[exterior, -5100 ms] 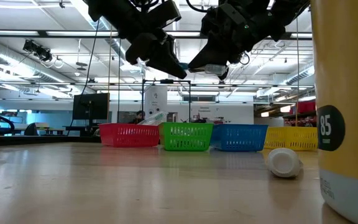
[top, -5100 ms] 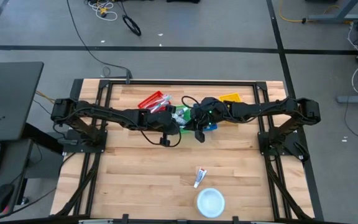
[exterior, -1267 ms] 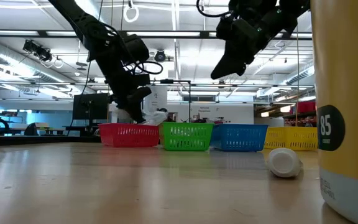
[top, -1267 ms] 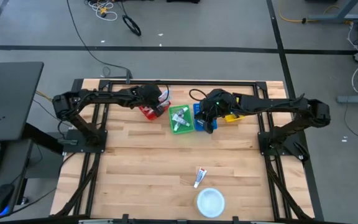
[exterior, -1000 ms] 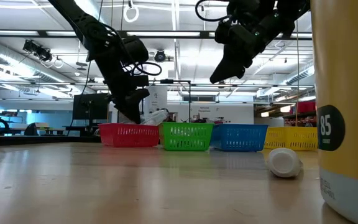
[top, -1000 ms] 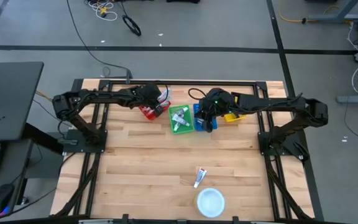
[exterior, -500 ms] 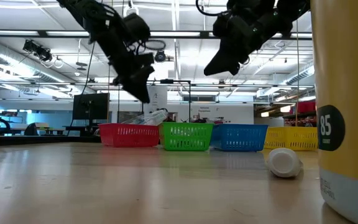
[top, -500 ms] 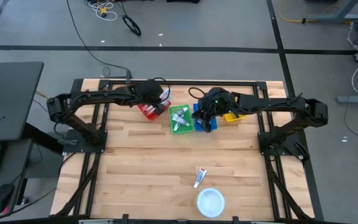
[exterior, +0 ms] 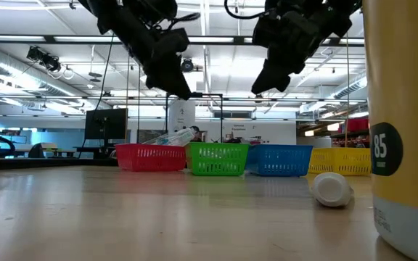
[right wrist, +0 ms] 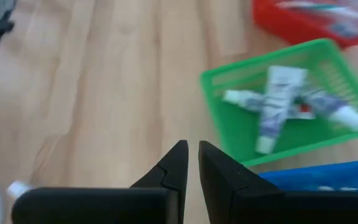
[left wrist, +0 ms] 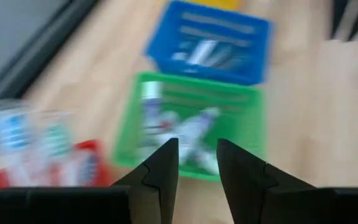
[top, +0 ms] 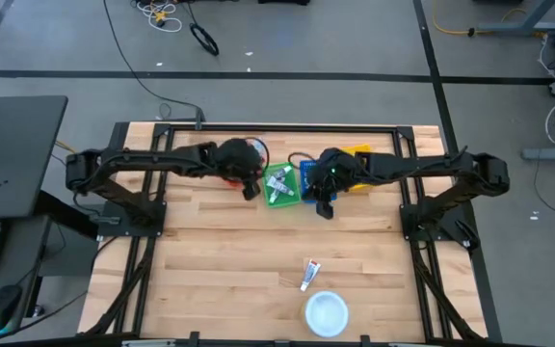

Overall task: Pick & Place Travel size toiletries
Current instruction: Put the white toothpaste into the green bin

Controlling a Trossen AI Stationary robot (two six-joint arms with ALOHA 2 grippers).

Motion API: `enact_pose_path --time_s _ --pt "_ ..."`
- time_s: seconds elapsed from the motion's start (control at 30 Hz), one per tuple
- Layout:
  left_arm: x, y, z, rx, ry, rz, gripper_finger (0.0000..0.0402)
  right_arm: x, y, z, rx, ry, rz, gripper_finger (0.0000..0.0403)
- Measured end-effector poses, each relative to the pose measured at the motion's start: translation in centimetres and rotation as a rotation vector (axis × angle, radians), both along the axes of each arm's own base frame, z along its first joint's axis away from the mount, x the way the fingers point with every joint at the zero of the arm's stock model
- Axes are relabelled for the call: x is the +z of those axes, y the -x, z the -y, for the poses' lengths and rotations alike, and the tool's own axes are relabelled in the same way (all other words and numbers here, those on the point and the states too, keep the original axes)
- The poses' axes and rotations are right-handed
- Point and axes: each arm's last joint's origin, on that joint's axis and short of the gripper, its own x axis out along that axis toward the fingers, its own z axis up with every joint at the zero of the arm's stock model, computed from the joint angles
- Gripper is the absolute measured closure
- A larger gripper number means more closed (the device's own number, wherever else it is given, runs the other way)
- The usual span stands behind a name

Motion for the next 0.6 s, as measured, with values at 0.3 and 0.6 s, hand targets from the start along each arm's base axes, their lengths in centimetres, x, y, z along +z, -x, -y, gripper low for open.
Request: enact_pose_path --time_s 0.3,0.6 --pt "1.2 -1.8 7.0 -0.264 0.124 0.172 0.0282 -0.4 0.2 -4.0 0.052 -0.069 -0.081 0.0358" --pt "1.4 -2.1 13.4 -0.382 0.201 0.248 0.0282 -1.2 1.4 -7.4 0.069 -0.122 -0.243 0.0358"
